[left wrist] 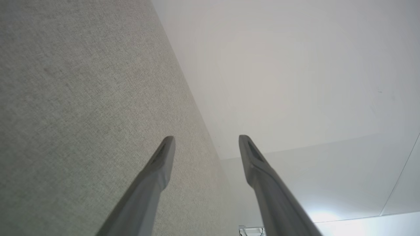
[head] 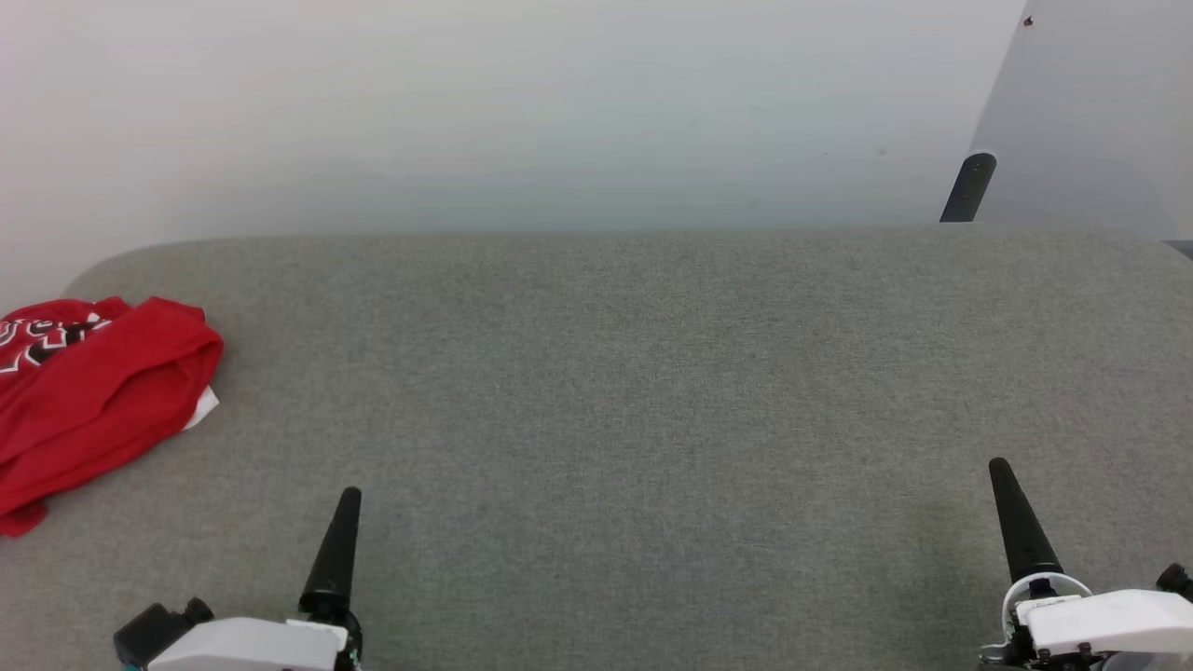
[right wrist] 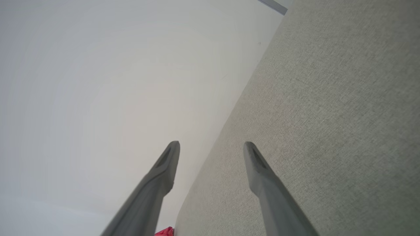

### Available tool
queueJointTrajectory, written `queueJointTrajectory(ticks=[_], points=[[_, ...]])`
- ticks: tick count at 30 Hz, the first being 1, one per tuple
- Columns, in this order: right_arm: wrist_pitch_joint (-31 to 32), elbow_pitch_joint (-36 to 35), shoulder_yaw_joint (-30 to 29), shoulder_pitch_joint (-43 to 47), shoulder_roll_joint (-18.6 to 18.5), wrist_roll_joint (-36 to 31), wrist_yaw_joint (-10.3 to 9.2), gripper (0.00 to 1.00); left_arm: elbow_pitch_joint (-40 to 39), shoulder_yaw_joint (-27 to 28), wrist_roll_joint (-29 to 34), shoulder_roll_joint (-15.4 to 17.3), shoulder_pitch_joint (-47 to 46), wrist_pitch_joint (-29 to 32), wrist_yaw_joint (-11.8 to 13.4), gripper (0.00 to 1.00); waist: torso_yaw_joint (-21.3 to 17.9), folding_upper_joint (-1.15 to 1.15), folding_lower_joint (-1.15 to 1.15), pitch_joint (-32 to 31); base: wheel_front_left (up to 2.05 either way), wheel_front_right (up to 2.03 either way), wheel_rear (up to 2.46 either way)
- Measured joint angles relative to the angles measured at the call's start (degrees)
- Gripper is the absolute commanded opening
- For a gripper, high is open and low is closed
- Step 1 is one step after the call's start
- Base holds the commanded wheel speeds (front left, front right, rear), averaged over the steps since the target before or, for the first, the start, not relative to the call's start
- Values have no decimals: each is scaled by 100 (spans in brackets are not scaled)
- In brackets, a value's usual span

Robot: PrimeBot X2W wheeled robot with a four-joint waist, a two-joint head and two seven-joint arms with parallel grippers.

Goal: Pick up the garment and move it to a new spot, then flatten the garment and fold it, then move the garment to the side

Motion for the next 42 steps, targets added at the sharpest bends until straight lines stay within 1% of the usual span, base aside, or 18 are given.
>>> queueJointTrajectory(ticks=[6, 13, 20, 29, 35, 42], points=[[-126, -59, 5, 0, 0, -902, 0, 100, -55, -159, 634, 135, 19, -191, 101, 100, -3, 0, 0, 1, 0, 0, 0], [-240, -125, -30, 0, 66, -1909, 0, 100, -100, -326, 1556, 337, 14, -368, 240, 100, -1, 0, 0, 4, 0, 0, 0], [-253, -200, -101, 0, 96, -2806, 0, 100, -202, -413, 2417, 403, 10, -502, 299, 100, -3, 0, 0, -3, 0, 0, 0], [-314, -297, -194, 3, 122, -3669, 0, 100, -330, -402, 3443, 448, 12, -655, 289, 100, 1, 0, 0, -32, 0, 0, 0], [-316, -349, -285, 16, 133, -4207, 0, 100, -432, -359, 4058, 455, 26, -751, 227, 100, 5, 0, 0, -61, 0, 0, 0], [-323, -412, -336, 22, 135, -4680, 0, 100, -583, -324, 4778, 466, 70, -845, 196, 100, 11, 0, 0, -88, 0, 0, 0]])
